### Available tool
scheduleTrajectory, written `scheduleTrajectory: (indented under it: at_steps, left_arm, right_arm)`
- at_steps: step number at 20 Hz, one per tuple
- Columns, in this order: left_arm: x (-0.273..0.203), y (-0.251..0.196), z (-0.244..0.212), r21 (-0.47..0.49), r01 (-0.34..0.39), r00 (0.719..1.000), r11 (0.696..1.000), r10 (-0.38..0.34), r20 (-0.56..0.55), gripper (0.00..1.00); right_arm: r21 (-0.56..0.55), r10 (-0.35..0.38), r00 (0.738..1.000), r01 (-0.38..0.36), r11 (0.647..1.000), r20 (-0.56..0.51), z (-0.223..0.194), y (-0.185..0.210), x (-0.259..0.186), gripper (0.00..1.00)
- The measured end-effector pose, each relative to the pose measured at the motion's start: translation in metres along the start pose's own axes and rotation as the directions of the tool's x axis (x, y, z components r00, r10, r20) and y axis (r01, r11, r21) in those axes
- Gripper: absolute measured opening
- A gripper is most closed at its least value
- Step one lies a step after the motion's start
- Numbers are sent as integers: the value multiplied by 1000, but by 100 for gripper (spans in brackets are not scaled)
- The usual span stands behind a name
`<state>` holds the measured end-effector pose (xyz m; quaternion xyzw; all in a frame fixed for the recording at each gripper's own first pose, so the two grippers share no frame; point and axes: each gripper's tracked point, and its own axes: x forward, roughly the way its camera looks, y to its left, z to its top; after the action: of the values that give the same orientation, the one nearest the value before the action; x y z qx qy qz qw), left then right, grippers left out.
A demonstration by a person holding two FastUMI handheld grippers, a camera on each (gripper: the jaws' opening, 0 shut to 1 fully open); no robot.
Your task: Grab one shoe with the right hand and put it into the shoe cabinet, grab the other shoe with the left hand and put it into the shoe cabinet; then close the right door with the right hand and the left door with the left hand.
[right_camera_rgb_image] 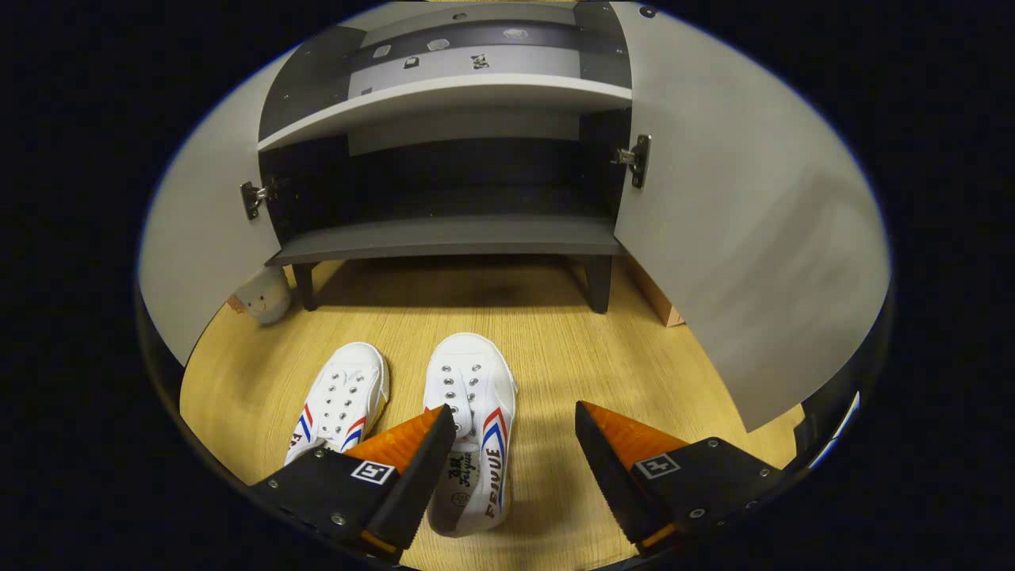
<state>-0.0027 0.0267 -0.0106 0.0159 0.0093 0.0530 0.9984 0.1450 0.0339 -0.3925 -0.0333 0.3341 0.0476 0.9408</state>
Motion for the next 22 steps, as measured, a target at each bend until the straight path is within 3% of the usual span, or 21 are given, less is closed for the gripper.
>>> scheduleTrajectory:
  at_steps: [4,7,11,13,14,15,19,22]
  left_arm:
    - [3,6,-4,4,-17,1000,1000,17,-7,96]
    - [5,8,-10,4,-22,1000,1000,22,-22,96]
    - [7,8,-16,11,-25,999,1000,25,-38,97]
    - [7,6,-18,12,-25,999,1000,26,-43,94]
    - [7,5,-20,13,-25,999,1000,25,-48,97]
    - [7,6,-21,17,-26,998,1000,27,-52,96]
    - [9,6,-24,14,-26,998,1000,26,-59,99]
    - [12,5,-29,7,-20,998,1000,20,-65,99]
  right_arm:
    - [-1,32,997,-32,999,-64,-22,10,17,91]
    - [24,41,996,-39,999,-85,-29,11,25,69]
    - [107,84,990,-72,992,-110,-38,17,33,47]
    - [134,64,992,-48,990,-112,-39,14,32,35]
    - [144,50,993,-34,989,-110,-37,14,33,30]
    - [149,40,993,-23,989,-111,-35,14,31,14]
    - [112,-19,996,29,993,-88,-22,13,17,4]
    - [137,13,999,-7,990,-44,13,20,-12,2]
